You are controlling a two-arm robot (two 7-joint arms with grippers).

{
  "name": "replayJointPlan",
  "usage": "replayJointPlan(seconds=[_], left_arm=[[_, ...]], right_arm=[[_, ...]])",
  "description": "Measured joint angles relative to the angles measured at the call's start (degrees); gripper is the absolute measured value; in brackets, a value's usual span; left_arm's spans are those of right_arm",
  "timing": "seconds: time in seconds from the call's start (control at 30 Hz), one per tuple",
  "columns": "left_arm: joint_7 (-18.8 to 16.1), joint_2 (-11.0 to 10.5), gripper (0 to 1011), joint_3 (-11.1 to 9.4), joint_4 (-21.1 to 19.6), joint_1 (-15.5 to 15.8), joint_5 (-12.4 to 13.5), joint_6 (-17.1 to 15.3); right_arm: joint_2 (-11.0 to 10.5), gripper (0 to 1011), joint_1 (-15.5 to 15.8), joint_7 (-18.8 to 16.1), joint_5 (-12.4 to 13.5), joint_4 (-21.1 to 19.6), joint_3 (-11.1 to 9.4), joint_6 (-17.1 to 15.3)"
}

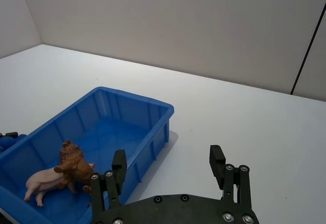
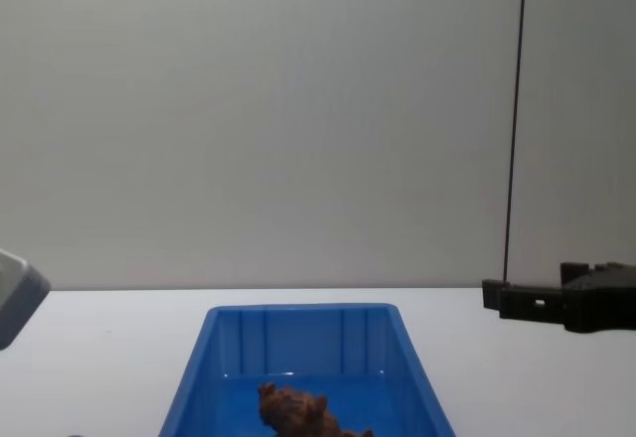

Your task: Pick up the two dolls from the table and place them into the box.

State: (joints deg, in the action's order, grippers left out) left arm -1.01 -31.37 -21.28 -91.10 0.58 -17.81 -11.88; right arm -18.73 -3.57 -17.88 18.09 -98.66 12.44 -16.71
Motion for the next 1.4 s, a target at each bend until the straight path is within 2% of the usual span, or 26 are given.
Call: replayJointPlan(seconds=[0.17,0.6,0.8,1.03,1.13,1.17,1.23,1.27,1.4], left_arm=[[1.0,0.3,547,0.3,0.6,0.7,0.6,-0.4],[3.2,0.4,465,1.7,-1.2,3.9,4.5,-0.9],[6.2,1.9,423,1.8,-1.8,7.1,8.1,-0.3],[9.6,4.4,387,1.0,-0.7,10.4,10.9,0.8],[11.8,6.1,474,0.4,0.5,12.3,12.3,1.7],[12.2,6.4,474,0.2,0.7,12.6,12.5,1.9],[13.0,7.0,583,0.0,1.2,13.2,12.9,2.2],[13.6,7.5,583,-0.2,1.7,13.8,13.2,2.5],[15.1,8.8,727,-0.7,2.8,15.1,13.9,3.3]], right_arm=[[0.0,1001,0.0,0.0,0.0,0.0,0.0,0.0],[0.0,1001,0.0,0.0,0.0,0.0,0.0,0.0],[0.0,1001,0.0,0.0,0.0,0.0,0.0,0.0],[0.0,1001,0.0,0.0,0.0,0.0,0.0,0.0],[0.0,1001,0.0,0.0,0.0,0.0,0.0,0.0],[0.0,1001,0.0,0.0,0.0,0.0,0.0,0.0],[0.0,1001,0.0,0.0,0.0,0.0,0.0,0.0],[0.0,1001,0.0,0.0,0.0,0.0,0.0,0.0],[0.0,1001,0.0,0.0,0.0,0.0,0.0,0.0]])
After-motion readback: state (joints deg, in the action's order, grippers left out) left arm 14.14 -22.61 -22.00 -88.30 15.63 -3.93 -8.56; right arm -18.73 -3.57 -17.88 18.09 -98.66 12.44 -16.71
